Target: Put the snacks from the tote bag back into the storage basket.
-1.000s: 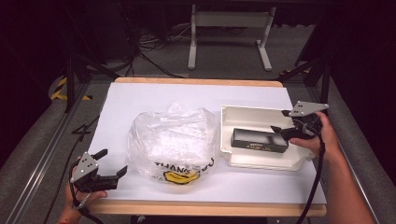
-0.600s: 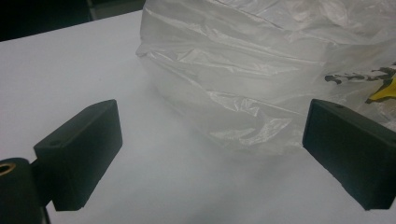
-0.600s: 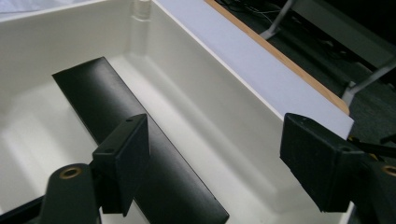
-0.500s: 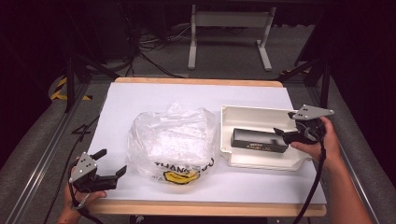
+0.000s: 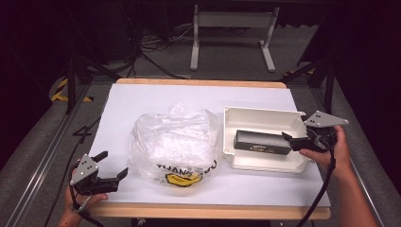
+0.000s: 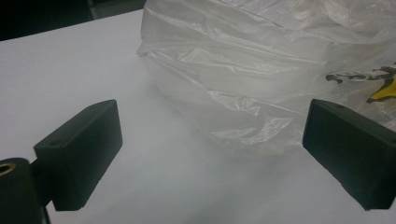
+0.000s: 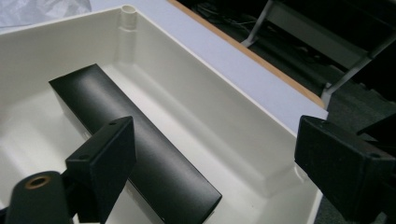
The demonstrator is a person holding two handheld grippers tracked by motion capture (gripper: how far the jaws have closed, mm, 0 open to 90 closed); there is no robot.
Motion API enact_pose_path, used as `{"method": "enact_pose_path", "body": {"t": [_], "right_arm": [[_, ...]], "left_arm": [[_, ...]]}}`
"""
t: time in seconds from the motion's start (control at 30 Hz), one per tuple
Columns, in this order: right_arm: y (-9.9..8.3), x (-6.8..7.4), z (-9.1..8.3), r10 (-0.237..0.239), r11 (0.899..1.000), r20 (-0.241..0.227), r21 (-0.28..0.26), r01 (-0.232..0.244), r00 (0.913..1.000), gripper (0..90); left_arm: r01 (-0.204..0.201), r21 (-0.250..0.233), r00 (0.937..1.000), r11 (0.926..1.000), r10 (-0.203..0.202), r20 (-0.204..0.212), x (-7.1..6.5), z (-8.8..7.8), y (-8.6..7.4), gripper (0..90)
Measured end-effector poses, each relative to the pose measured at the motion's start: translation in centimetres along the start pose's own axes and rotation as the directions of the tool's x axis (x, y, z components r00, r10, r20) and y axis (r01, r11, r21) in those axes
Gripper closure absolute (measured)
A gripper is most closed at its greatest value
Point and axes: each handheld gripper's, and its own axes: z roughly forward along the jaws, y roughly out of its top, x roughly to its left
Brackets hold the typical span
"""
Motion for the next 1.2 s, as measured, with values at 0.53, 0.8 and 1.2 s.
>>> {"method": "enact_pose_path", "body": {"t": [0.53, 0.8, 1.2], "right_arm": [[-1.7, 0.0, -2.4, 0.057, 0.997, 0.05, -0.051, -0.054, 0.9971, 8.1], [-3.2, 0.3, -3.4, 0.087, 0.993, 0.063, -0.081, -0.082, 0.9942, 7.8], [-5.8, 1.3, -3.9, 0.106, 0.992, 0.083, -0.081, -0.099, 0.9908, 8.2]], "left_arm": [[-0.008, 0.004, 0.9999, 1.0, 0.008, -0.007, -0.2, 0.0, 0.0, 5.7], [-0.011, 0.008, 0.9999, 0.9999, 0.011, -0.006, -0.3, -0.1, 0.0, 5.7], [-0.024, 0.012, 0.9996, 0.9996, 0.024, -0.012, -0.4, -0.1, 0.1, 5.9]]}}
